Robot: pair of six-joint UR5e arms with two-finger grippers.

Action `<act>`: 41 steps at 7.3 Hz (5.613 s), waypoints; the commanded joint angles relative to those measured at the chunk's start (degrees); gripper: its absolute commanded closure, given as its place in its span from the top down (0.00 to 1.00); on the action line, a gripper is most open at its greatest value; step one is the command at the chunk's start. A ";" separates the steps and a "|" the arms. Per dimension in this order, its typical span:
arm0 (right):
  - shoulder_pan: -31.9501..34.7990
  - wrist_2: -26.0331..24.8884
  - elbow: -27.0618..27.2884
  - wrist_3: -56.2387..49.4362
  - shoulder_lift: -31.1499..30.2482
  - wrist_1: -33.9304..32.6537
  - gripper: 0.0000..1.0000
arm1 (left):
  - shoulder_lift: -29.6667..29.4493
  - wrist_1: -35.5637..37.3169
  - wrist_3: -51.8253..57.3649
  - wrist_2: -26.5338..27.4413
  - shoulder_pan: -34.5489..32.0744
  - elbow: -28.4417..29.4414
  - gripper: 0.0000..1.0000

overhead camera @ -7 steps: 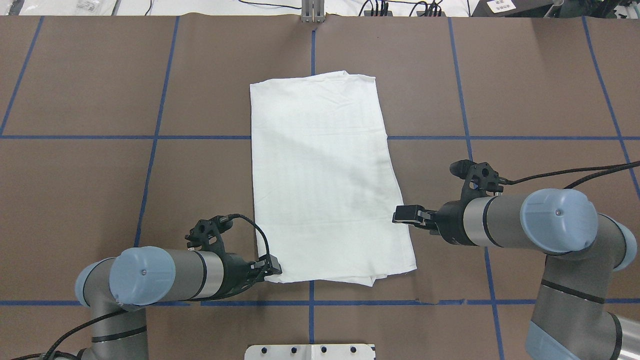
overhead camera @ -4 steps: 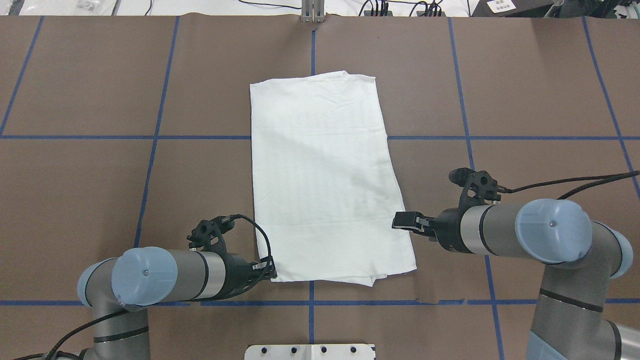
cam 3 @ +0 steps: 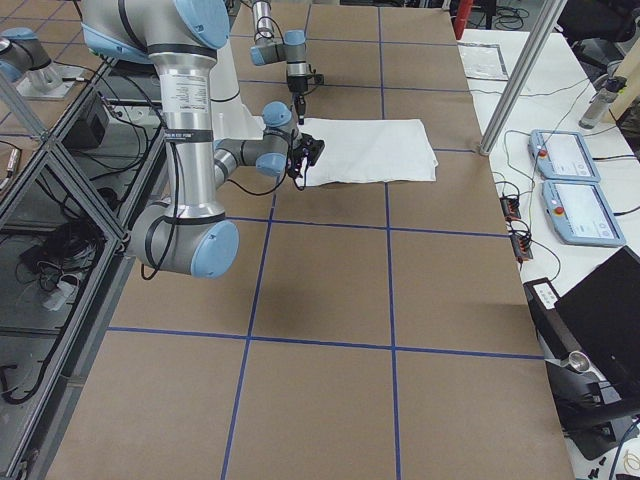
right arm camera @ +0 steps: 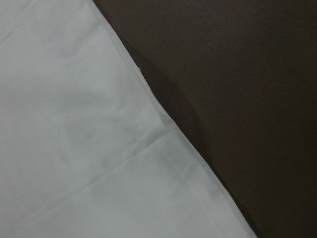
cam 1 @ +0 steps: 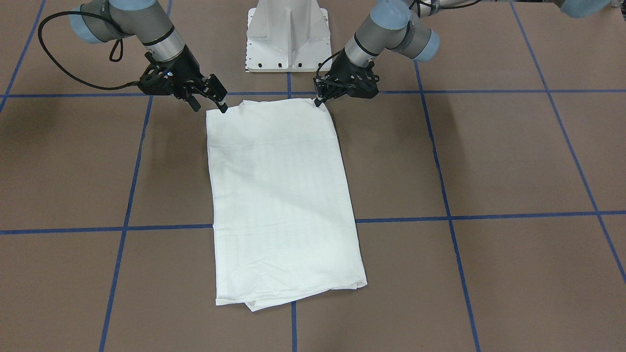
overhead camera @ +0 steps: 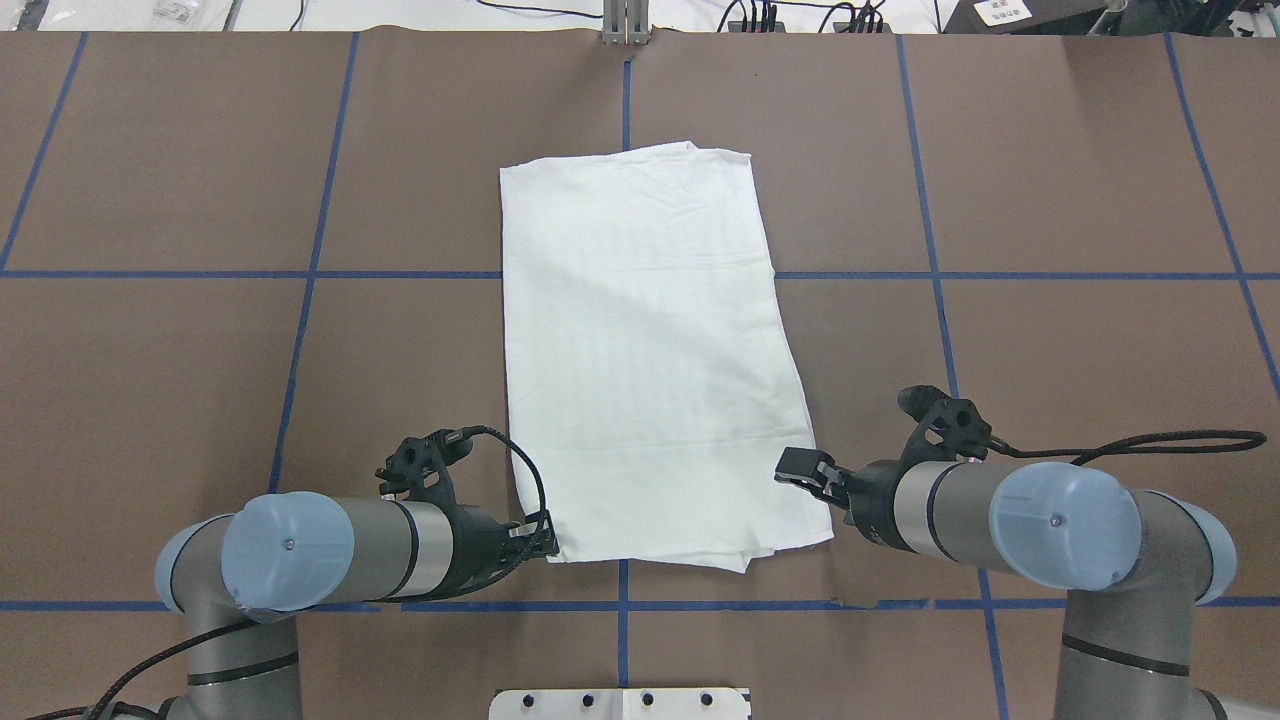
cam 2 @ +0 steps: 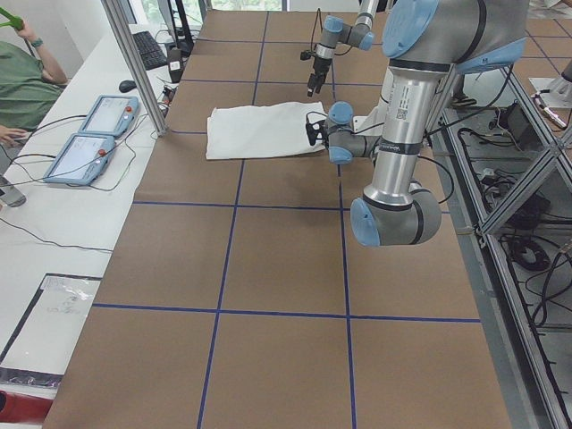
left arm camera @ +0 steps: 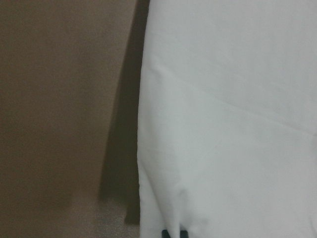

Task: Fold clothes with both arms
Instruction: 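Position the left and right grippers at the near shirt corners, then grasp the near shirt corners with the left and right grippers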

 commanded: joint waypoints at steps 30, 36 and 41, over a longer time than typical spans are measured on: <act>-8.68 -10.73 -4.64 29.77 15.56 -24.26 0.90 | 0.73 0.20 0.66 -0.29 -1.18 -6.56 0.00; -8.51 -10.12 -5.26 29.07 15.65 -27.07 0.95 | 0.73 0.20 0.66 -0.29 -1.17 -6.64 0.00; -8.51 -10.29 -6.67 29.42 17.31 -27.07 0.81 | 0.73 0.20 0.66 -0.29 -1.17 -6.64 0.00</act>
